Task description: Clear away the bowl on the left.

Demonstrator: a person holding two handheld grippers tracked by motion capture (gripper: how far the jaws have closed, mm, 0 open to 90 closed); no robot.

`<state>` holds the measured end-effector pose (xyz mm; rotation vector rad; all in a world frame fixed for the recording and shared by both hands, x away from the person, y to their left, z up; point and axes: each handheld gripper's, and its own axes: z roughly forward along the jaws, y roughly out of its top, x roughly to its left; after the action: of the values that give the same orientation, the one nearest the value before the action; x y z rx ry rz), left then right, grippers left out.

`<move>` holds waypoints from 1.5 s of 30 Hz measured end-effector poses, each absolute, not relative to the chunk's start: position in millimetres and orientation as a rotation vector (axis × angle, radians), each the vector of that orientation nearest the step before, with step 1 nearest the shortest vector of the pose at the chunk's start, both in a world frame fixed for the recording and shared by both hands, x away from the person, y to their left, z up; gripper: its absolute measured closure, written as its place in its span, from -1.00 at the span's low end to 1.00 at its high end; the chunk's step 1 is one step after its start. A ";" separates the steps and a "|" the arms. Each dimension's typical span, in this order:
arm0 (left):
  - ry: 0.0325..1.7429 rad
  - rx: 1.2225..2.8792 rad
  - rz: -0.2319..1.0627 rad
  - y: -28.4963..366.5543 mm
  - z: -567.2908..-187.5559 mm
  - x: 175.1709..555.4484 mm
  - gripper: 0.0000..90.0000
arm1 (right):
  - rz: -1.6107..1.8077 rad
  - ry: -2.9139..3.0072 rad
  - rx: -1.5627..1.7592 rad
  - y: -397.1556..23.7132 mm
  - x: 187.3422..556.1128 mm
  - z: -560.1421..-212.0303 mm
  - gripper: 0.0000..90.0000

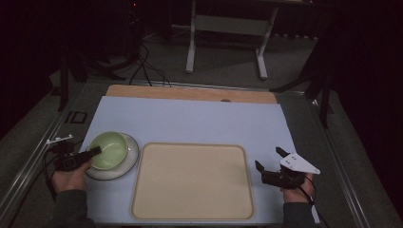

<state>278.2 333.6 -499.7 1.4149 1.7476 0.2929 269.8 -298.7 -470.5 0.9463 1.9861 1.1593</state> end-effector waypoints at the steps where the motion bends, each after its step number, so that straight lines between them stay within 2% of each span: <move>1: 1.743 1.409 0.299 332.8 -498.6 277.6 0.83 | 1.161 1.984 0.945 -298.9 269.9 -470.5 -0.76; 45: 1.585 1.379 0.325 299.8 -476.2 270.8 0.83 | 1.164 1.983 0.946 -299.3 270.0 -470.4 -0.76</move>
<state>270.8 299.8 -476.2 1.3788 1.5848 0.3247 270.0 -299.3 -470.4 0.9459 1.9834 1.1638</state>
